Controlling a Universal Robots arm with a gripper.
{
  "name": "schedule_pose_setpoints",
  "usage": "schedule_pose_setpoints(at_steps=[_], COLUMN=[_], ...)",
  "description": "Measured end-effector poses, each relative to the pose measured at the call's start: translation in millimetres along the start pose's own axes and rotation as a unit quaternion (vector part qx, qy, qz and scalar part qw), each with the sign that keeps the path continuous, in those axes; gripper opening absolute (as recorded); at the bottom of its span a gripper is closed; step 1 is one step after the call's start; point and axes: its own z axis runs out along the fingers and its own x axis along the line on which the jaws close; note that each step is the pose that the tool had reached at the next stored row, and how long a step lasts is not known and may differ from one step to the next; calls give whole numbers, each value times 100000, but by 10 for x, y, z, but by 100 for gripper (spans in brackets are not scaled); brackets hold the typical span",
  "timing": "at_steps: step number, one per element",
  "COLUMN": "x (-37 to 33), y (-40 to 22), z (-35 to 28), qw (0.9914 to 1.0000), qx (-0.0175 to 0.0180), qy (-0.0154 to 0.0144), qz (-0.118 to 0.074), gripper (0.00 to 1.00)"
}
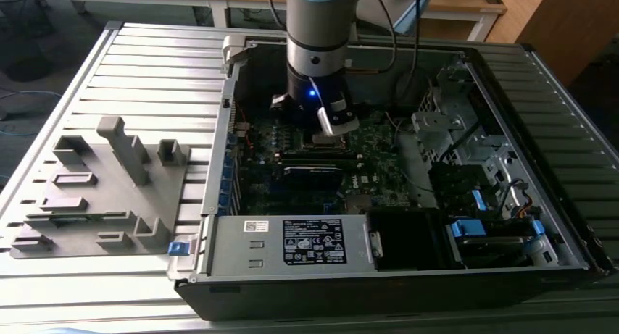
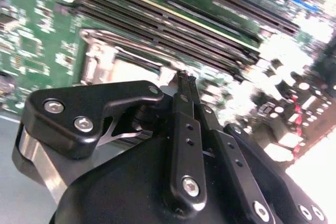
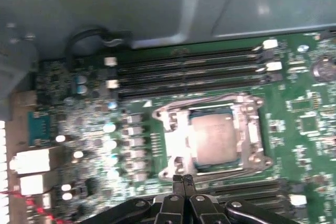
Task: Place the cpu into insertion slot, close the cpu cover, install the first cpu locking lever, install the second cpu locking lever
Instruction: 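Install the second cpu locking lever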
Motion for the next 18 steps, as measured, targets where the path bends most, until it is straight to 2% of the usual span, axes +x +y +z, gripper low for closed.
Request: schedule_pose_setpoints(at_steps=[4,6,9,13,18], x=[-178,-223,-226,-210,-218], y=[24,35,92,211,293], z=[13,18,28,47,68], qw=[100000,100000,100000,100000,100000], qx=[4,4,6,11,13], qy=[21,27,18,23,23], qz=[-8,-3,-5,1,-2], gripper=[11,11,11,11,11])
